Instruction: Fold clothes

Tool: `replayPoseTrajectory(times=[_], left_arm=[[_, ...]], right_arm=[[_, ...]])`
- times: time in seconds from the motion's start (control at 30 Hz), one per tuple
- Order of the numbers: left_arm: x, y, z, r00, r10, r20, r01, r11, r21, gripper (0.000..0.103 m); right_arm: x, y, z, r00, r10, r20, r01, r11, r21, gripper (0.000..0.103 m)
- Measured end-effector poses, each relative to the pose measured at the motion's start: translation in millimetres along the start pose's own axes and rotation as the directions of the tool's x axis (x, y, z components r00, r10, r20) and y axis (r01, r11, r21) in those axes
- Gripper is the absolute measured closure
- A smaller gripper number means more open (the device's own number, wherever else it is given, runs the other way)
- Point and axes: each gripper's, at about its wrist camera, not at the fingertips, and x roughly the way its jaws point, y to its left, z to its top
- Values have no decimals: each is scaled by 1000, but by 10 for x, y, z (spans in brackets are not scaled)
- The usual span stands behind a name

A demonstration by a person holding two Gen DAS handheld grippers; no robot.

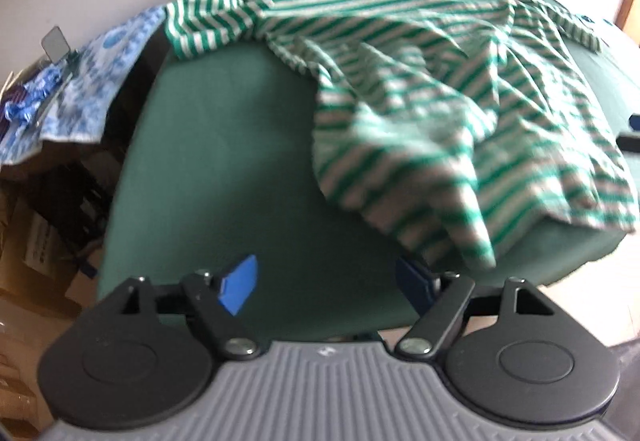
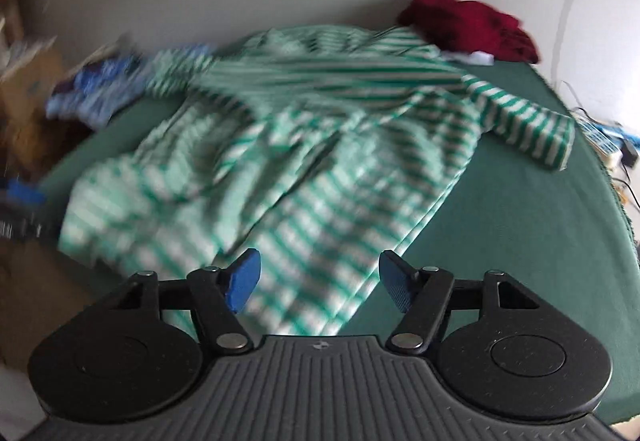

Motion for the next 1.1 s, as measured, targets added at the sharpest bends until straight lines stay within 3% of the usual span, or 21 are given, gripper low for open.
replayPoseTrajectory(times=[0.07,0.23,0.3,0.33,0.37,0.4,0.43,0.47,0.5,0.57,0.8,0.9,1.0,1.03,1.07,1.1], left_arm=[[-53,-135,-43,1000,14,25,-15,999,37,20],[59,-414,13,997,23,78,-35,988,152,22],[156,-482,54,995,38,89,-56,977,204,40],[198,-478,84,995,33,92,-53,974,220,44],[221,-442,124,996,22,89,-42,974,224,57],[240,-400,166,996,11,83,-30,974,225,83],[259,-357,208,997,0,78,-18,974,225,94],[262,-300,242,997,-9,79,-9,976,220,97],[256,-238,276,996,-23,84,5,978,211,98],[171,-135,335,994,-63,92,41,974,223,99],[-407,250,458,959,-234,160,166,921,352,96],[-312,328,419,967,-219,131,151,905,398,82],[-121,434,389,975,-209,72,166,907,386,80],[-76,491,394,973,-224,59,188,912,366,77],[-34,528,398,969,-240,50,210,919,333,66],[8,561,402,965,-257,44,233,926,297,42]], right_arm=[[-21,127,-121,999,14,-29,-15,1000,-27,27],[67,265,-196,999,-29,-43,28,999,-20,26],[142,305,-186,997,-50,-51,49,999,-11,23],[177,333,-179,997,-63,-52,63,998,-10,25],[186,345,-159,996,-74,-49,74,997,6,32],[189,353,-135,995,-84,-46,85,996,25,42],[191,362,-111,995,-95,-42,96,994,44,75],[175,328,-84,995,-92,-44,95,992,81,89],[154,282,-56,995,-85,-46,90,988,122,90],[113,191,0,996,-72,-50,81,976,204,91],[-525,-256,32,961,-277,-19,267,903,336,92],[-805,-450,43,931,-365,-14,341,855,389,92],[-835,-542,-24,903,-428,-30,401,816,416,92],[-756,-546,-68,903,-428,-44,404,810,424,92],[-676,-535,-109,906,-420,-54,400,809,431,92],[-597,-521,-150,910,-411,-61,395,808,437,92]])
